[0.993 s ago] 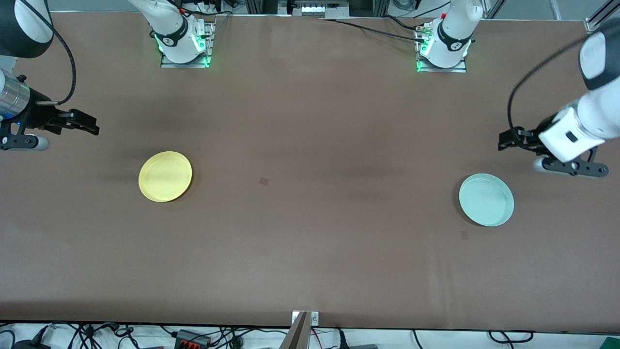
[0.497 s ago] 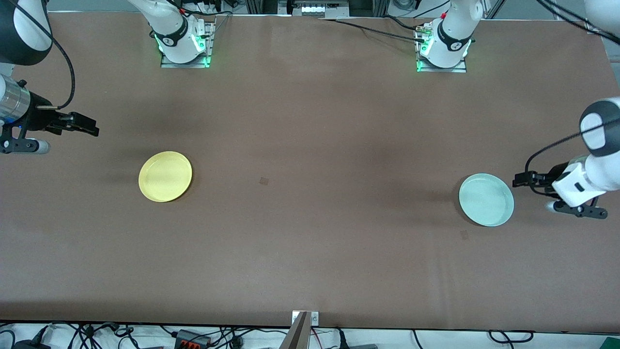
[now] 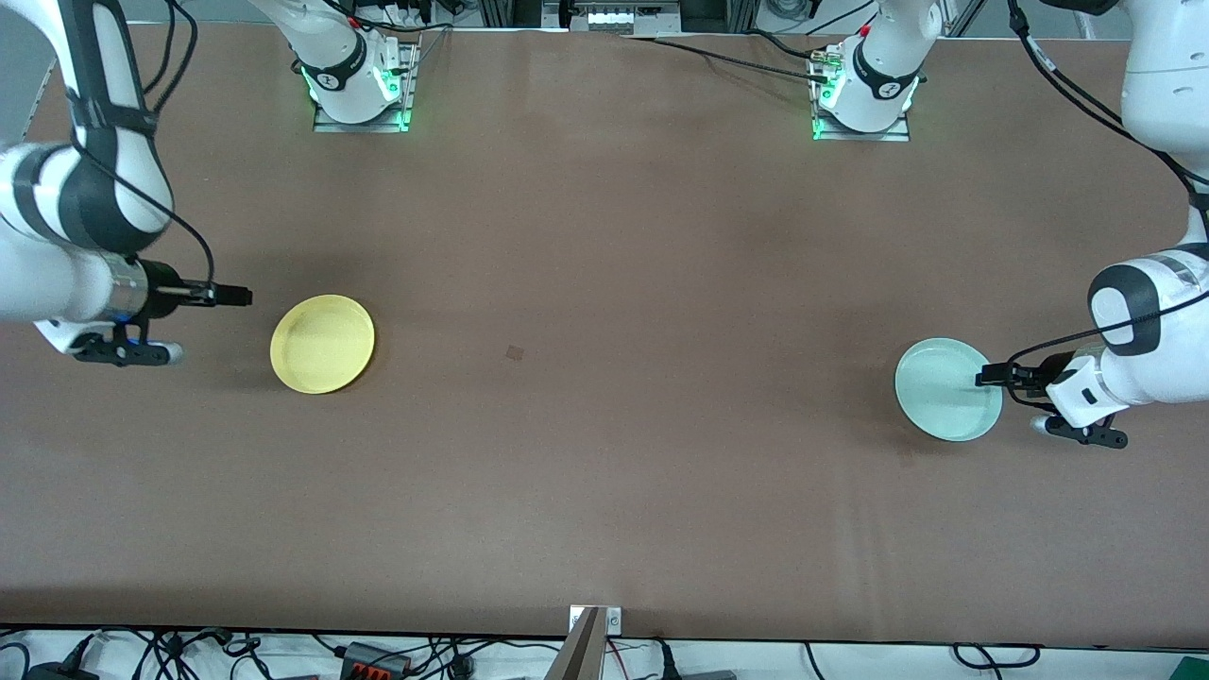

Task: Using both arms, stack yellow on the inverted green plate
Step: 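Grasp the yellow plate with the right gripper while the left gripper grasps green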

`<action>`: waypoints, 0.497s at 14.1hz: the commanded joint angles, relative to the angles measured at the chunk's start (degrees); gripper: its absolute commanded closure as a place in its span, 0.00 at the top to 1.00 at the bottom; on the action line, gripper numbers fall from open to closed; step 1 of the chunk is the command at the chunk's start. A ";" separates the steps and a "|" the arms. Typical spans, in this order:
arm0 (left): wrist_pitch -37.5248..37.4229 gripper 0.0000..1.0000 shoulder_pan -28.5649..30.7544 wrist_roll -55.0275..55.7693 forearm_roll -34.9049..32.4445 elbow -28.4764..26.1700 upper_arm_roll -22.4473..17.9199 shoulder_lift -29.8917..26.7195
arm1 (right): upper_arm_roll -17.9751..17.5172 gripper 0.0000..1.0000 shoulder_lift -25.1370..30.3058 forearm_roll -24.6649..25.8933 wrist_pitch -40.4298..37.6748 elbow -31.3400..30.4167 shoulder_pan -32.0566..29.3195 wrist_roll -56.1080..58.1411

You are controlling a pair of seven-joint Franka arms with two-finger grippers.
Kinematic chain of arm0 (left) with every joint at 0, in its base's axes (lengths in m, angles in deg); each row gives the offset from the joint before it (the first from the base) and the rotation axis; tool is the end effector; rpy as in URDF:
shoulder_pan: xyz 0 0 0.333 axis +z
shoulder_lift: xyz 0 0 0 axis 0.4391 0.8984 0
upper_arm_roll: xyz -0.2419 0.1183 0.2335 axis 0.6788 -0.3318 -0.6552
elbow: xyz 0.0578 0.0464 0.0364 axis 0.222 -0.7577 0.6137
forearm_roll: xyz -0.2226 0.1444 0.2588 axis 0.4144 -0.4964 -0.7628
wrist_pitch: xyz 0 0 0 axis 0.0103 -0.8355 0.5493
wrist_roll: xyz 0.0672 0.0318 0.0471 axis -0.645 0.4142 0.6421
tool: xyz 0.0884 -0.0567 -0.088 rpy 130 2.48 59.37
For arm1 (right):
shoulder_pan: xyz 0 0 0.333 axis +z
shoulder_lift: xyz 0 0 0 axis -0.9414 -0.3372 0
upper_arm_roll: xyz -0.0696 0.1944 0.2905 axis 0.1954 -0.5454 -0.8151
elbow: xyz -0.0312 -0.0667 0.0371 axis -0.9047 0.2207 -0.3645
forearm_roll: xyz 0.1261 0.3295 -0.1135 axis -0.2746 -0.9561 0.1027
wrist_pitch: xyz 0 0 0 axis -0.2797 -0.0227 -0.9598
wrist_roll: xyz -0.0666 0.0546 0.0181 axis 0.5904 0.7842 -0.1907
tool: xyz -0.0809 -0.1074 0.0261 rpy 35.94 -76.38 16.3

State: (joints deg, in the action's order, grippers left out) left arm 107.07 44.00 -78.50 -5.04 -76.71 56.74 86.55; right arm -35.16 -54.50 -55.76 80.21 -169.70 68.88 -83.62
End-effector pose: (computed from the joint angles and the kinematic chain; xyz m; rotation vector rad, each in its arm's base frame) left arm 0.6425 0.1716 0.2292 2.9237 -0.2539 -0.1623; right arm 0.5805 -0.0453 0.3668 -3.0534 0.1014 0.5299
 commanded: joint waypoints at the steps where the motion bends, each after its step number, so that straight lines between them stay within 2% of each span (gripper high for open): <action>1: 2.83 0.95 2.61 -9.01 6.84 1.37 1.36 3.91 | -0.40 1.00 -5.41 -1.13 2.34 1.04 -2.10 -0.25; 4: 3.11 0.66 2.61 -10.36 7.12 1.37 1.36 4.01 | -0.40 1.00 -10.25 -1.30 5.50 0.95 -2.72 -0.34; 7: 2.76 0.28 2.97 -11.14 7.12 1.37 1.27 4.01 | -0.40 1.00 -14.29 -2.71 9.54 1.03 -3.33 -0.34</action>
State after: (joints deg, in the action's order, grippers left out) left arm 110.47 46.28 -87.19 0.86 -75.88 57.52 90.72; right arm -35.12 -66.53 -57.30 88.21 -169.65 66.30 -83.67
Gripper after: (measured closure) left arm 0.449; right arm 0.000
